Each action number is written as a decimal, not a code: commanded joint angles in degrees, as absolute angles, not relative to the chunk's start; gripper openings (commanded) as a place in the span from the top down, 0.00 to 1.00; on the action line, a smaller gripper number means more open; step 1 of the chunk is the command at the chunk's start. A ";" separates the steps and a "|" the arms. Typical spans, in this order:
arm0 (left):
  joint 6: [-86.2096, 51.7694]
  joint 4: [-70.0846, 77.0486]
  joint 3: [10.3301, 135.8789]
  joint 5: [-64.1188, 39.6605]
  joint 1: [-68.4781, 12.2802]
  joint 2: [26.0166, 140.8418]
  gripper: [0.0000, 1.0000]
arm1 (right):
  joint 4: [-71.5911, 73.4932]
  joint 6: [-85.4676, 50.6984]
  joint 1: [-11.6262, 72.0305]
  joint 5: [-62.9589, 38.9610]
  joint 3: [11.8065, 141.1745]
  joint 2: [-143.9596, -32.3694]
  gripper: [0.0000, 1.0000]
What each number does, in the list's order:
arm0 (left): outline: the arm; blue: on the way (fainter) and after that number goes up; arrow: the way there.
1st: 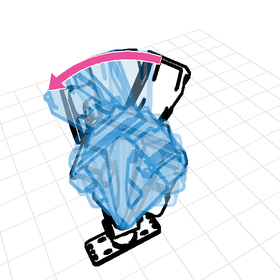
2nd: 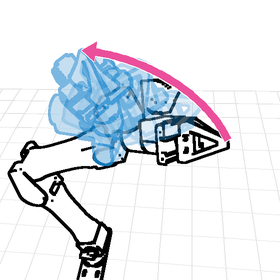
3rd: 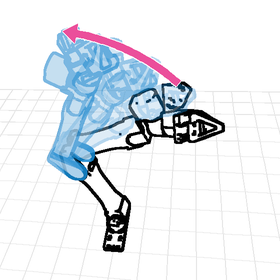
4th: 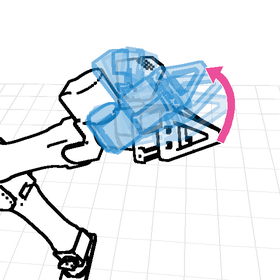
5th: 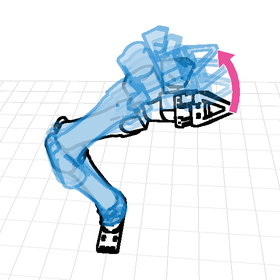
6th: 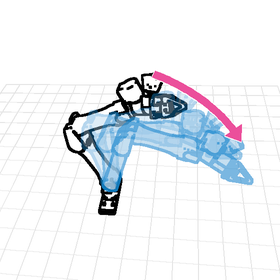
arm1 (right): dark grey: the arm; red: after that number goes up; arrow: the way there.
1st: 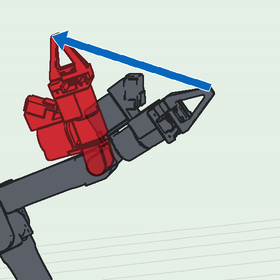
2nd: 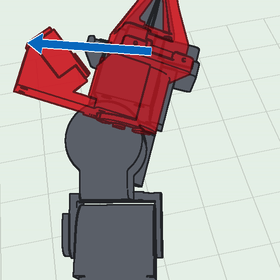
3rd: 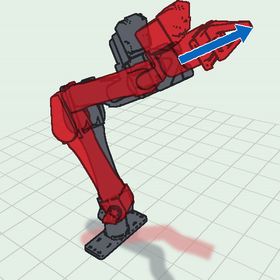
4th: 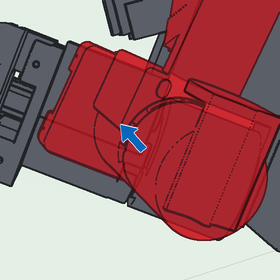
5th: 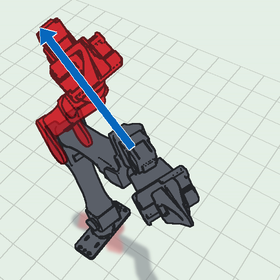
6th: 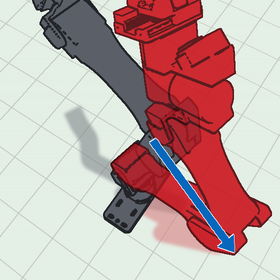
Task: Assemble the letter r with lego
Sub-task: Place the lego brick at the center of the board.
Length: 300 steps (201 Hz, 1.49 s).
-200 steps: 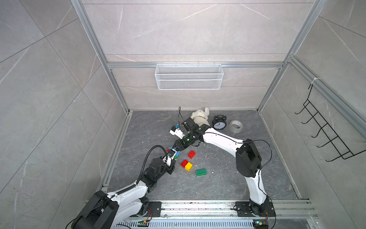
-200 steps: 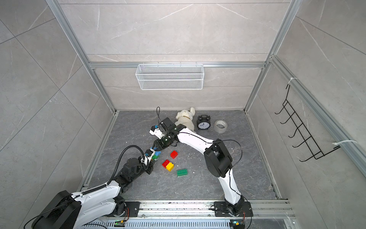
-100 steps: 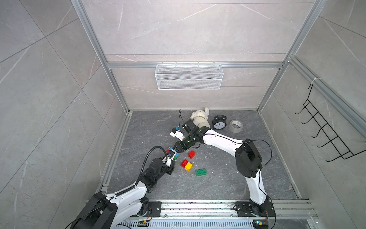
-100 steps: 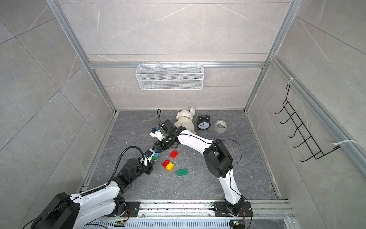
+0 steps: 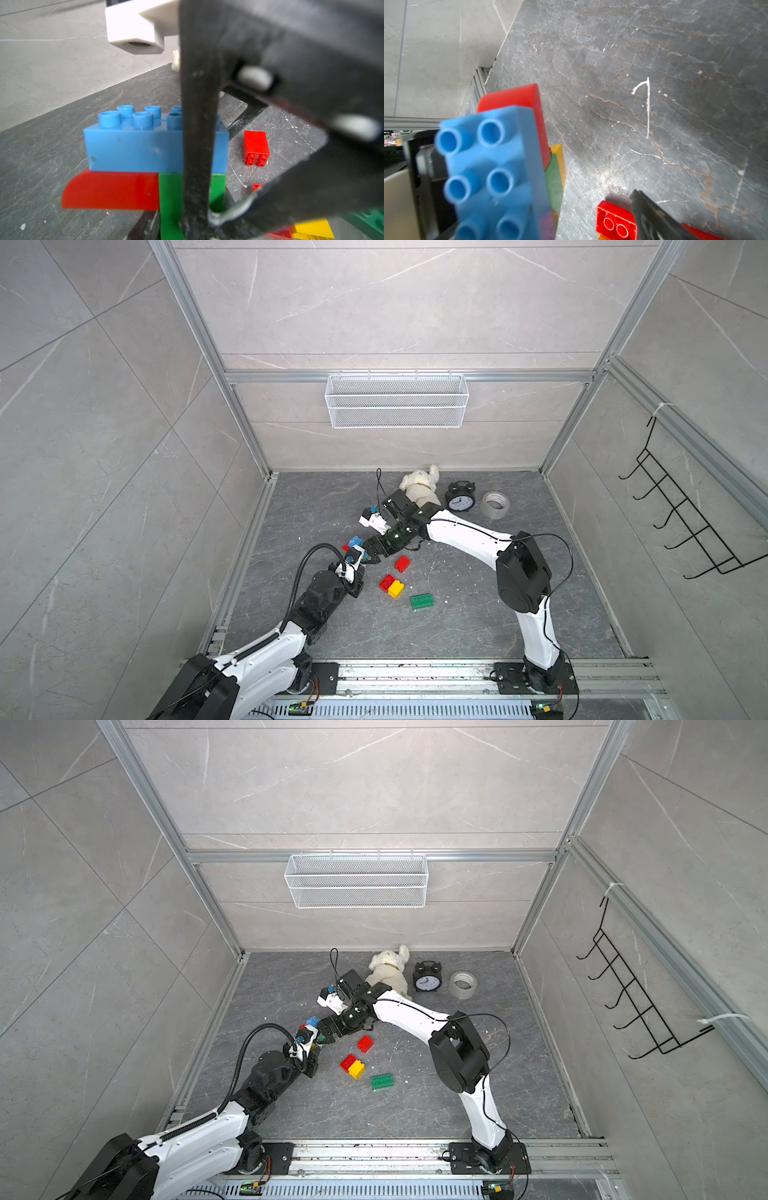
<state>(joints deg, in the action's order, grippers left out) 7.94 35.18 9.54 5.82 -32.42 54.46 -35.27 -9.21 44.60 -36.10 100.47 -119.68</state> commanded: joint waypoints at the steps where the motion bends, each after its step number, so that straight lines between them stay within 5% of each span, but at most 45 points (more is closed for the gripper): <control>1: 6.78 36.85 13.29 10.47 -31.40 54.05 0.64 | -34.54 -7.91 43.15 -40.24 97.84 -113.09 0.01; 116: -11.54 -5.30 44.91 4.61 -25.79 78.15 0.60 | -24.76 -4.00 34.30 -34.72 77.39 -90.85 0.01; 265: -18.45 -10.13 51.30 1.96 -25.84 89.65 0.56 | -24.16 -2.80 33.22 -34.72 72.47 -91.72 0.02; 300: -15.65 -4.29 51.24 3.84 -25.80 80.41 0.46 | -13.06 -2.14 33.22 -28.68 65.81 -79.08 0.02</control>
